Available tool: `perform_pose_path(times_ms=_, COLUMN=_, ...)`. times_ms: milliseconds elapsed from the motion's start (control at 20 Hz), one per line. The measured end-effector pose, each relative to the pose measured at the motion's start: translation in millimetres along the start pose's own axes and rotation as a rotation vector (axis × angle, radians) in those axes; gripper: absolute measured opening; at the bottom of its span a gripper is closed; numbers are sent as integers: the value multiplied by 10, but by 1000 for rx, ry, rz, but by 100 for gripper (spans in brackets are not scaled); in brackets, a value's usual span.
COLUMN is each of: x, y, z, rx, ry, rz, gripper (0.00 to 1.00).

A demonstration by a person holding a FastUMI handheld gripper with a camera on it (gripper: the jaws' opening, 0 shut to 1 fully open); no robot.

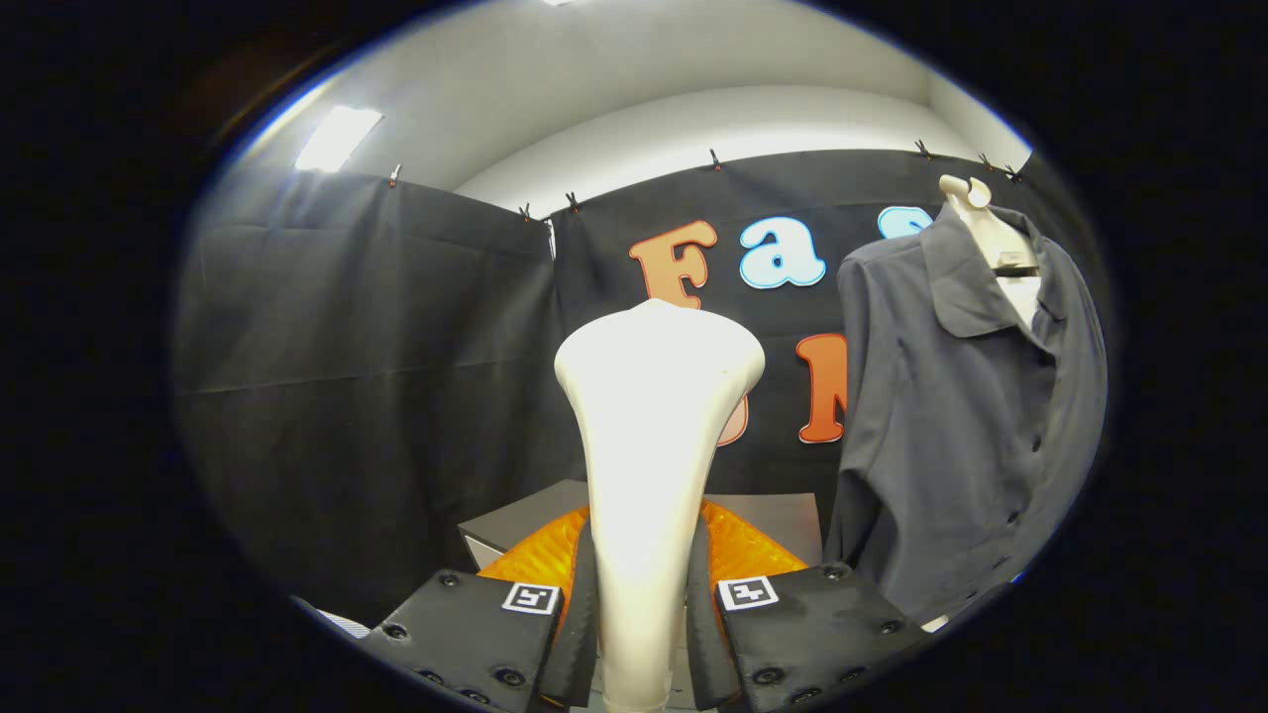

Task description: Iron the clothes twice with a garment steamer, once on the left side and once on the right side.

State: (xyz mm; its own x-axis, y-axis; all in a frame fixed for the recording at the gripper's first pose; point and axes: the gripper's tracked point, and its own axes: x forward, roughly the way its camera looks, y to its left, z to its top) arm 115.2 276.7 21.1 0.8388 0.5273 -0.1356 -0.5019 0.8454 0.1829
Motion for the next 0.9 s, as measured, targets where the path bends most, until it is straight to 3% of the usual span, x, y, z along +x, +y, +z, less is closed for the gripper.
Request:
perform_pose_path(times_ms=350, x=-826, y=-401, z=288, rx=-36, ry=-94, rz=-76, gripper=44)
perform_pose_path(times_ms=900, x=-1458, y=-1429, z=127, rx=-73, ry=-120, rz=-269, gripper=44)
